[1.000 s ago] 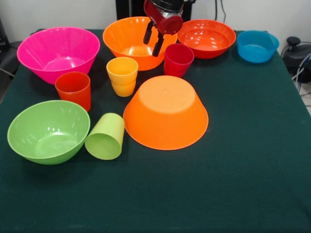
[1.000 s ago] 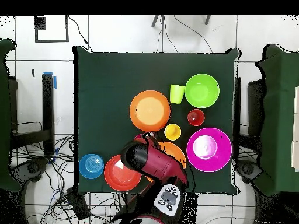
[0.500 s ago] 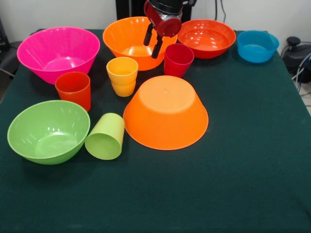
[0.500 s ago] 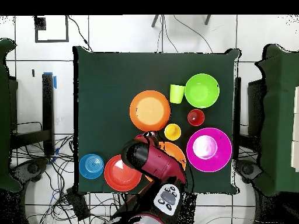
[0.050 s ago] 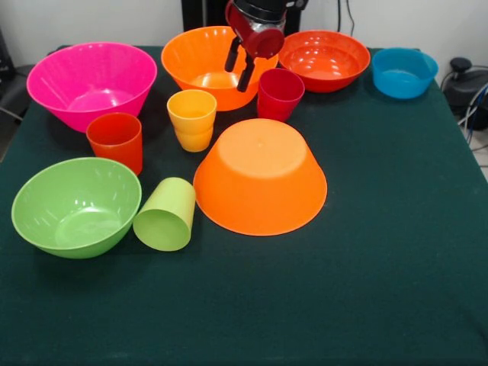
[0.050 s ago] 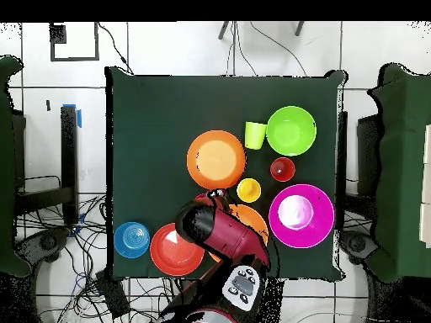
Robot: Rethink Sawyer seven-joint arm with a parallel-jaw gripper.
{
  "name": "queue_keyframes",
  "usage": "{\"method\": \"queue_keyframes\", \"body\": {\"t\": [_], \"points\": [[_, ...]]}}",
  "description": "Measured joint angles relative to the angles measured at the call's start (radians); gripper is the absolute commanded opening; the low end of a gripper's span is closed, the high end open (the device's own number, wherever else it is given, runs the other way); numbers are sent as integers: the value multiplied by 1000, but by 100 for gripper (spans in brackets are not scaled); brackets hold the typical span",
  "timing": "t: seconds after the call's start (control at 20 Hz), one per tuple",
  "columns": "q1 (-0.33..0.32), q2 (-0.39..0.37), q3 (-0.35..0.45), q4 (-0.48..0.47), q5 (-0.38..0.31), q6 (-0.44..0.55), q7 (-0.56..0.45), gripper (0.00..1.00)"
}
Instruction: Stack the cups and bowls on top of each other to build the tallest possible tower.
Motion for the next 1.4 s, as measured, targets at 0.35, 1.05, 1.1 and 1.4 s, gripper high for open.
{"method": "queue_keyframes", "body": {"t": [0.35,1.05,1.1,1.4], "points": [[-9,0,0,0,0,0,0,100],[-59,54,0,-3,0,-39,0,100],[-62,61,0,-3,0,-43,0,100],[-67,92,0,-3,0,-62,0,100]]}}
